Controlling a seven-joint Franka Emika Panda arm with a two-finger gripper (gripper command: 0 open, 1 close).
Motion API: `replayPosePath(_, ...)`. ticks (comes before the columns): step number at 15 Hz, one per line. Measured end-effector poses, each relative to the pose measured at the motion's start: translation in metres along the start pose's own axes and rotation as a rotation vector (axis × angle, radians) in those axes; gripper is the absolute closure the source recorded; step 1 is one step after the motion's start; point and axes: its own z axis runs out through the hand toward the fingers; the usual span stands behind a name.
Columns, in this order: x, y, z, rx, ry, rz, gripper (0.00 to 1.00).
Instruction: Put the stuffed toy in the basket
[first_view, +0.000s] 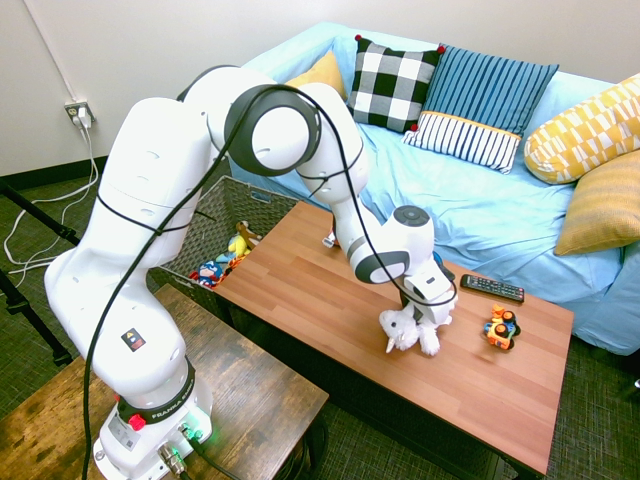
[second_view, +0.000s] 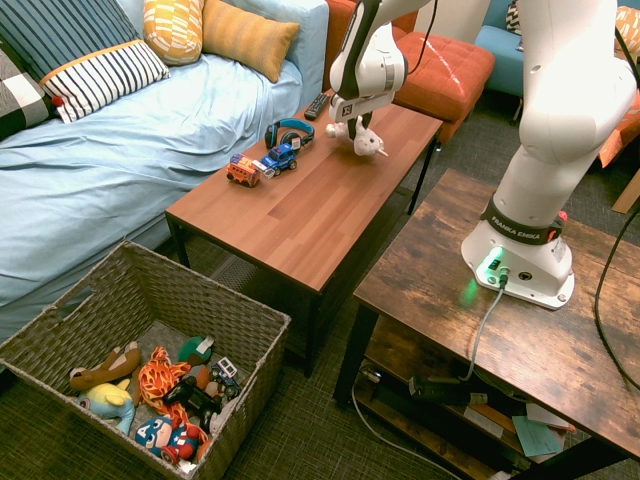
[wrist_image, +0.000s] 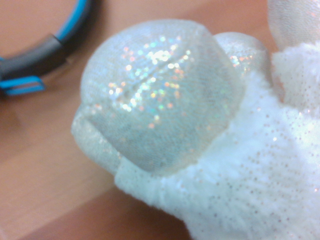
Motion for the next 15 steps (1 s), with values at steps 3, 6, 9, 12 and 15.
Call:
replayPosePath(3,-0.015,-0.05,-0.058,0.066,0.012,-0.05,1.0)
replayPosePath(6,-0.058,-0.108,-0.114,0.11,0.029,-0.091,1.0)
replayPosePath(9,-0.123,-0.162,-0.159,0.15,-0.006,-0.14,1.0)
replayPosePath(12,-0.197,-0.201,-0.189,0.173,-0.065,-0.211,1.0)
replayPosePath(15,-0.273,-0.227,-0.207,0.178,-0.079,-0.292,1.0)
